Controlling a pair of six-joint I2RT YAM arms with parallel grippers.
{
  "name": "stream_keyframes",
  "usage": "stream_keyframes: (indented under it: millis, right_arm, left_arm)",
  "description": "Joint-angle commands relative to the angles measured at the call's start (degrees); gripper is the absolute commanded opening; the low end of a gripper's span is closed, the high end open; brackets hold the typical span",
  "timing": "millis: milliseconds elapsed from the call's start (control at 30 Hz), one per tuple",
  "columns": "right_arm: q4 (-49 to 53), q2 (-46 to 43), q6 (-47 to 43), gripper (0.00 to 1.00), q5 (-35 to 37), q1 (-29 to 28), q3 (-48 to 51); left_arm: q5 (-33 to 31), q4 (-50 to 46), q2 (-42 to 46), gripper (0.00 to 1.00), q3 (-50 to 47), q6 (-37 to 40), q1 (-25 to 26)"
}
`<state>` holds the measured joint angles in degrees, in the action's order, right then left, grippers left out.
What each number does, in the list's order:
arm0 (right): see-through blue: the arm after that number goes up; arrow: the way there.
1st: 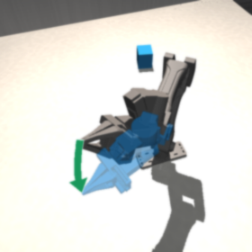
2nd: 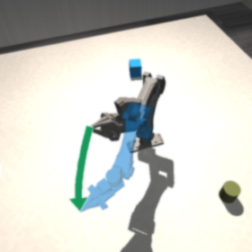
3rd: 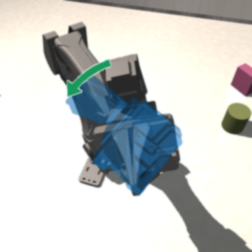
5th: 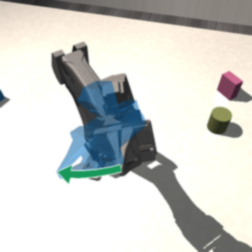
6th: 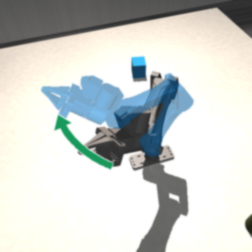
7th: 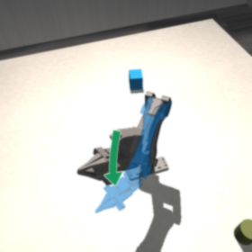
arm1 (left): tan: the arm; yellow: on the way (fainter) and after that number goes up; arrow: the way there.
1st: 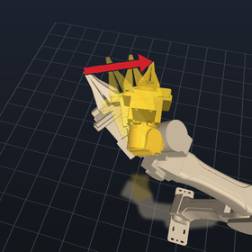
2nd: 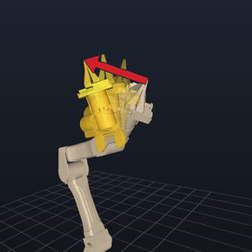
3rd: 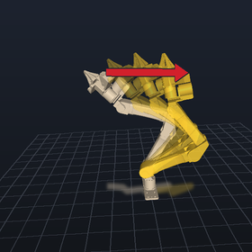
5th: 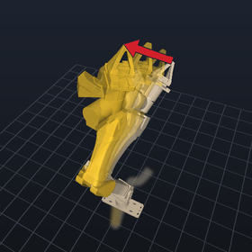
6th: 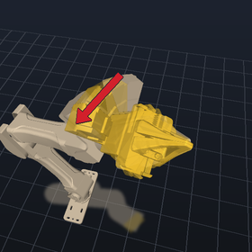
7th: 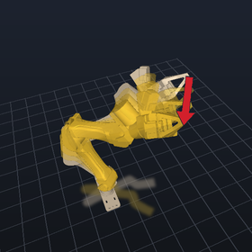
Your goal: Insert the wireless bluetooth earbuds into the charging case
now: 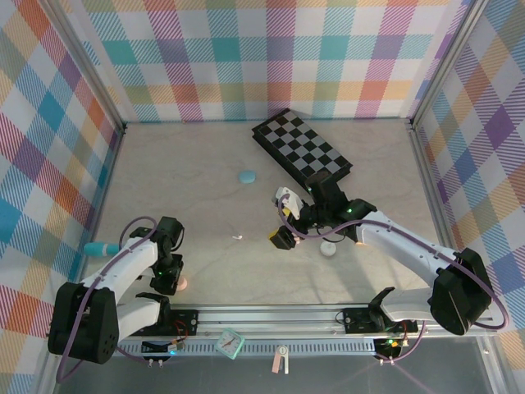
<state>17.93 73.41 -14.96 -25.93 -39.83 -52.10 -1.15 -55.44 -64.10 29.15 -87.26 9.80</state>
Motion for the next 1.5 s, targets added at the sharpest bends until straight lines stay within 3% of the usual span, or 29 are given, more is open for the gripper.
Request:
stream_keyframes:
  millis: [0, 133, 267, 500, 600, 733, 900, 1267, 1467]
  right_arm:
    - [-1.9, -0.8, 2.5, 0.92, -0.2, -0.3, -0.6]
    - [-3.7, -1.0, 8.7, 0.91, -0.4, -0.1, -0.9]
    - [-9.6, 0.7, 20.9, 0.88, -5.5, 1.2, -0.9]
    - [-29.1, 5.7, 42.5, 0.86, -10.4, 1.3, 1.7]
    - [-35.5, 7.6, 47.7, 0.86, -9.5, 1.3, 3.0]
    - [-38.1, 9.4, 49.6, 0.85, -8.7, 1.4, 3.2]
    - [-39.9, 11.4, 51.1, 0.76, -9.0, 1.4, 3.1]
    - [-38.6, 13.2, 50.4, 0.57, -5.2, 1.4, 4.2]
    - [-39.8, 15.7, 51.0, 0.56, -6.7, 1.4, 2.9]
  left_arm:
    - [0.7, -1.3, 0.9, 0.38, 1.6, 1.1, -0.5]
    - [0.8, 0.4, 2.5, 0.38, 5.2, 5.6, -0.2]
    - [-0.5, 2.9, 2.0, 0.38, 11.8, 9.3, 2.7]
    - [-1.0, 15.8, -4.0, 0.4, 21.9, 7.1, 12.9]
    - [-0.4, 19.4, -8.7, 0.41, 26.8, 6.1, 17.8]
    - [0.7, 25.1, -13.4, 0.41, 30.4, 3.3, 23.4]
    - [2.8, 28.6, -17.2, 0.42, 33.5, 1.9, 27.2]
    - [-0.1, 27.9, -13.2, 0.42, 32.2, 1.4, 27.7]
    - [0.3, 28.8, -12.7, 0.42, 32.2, 1.5, 27.7]
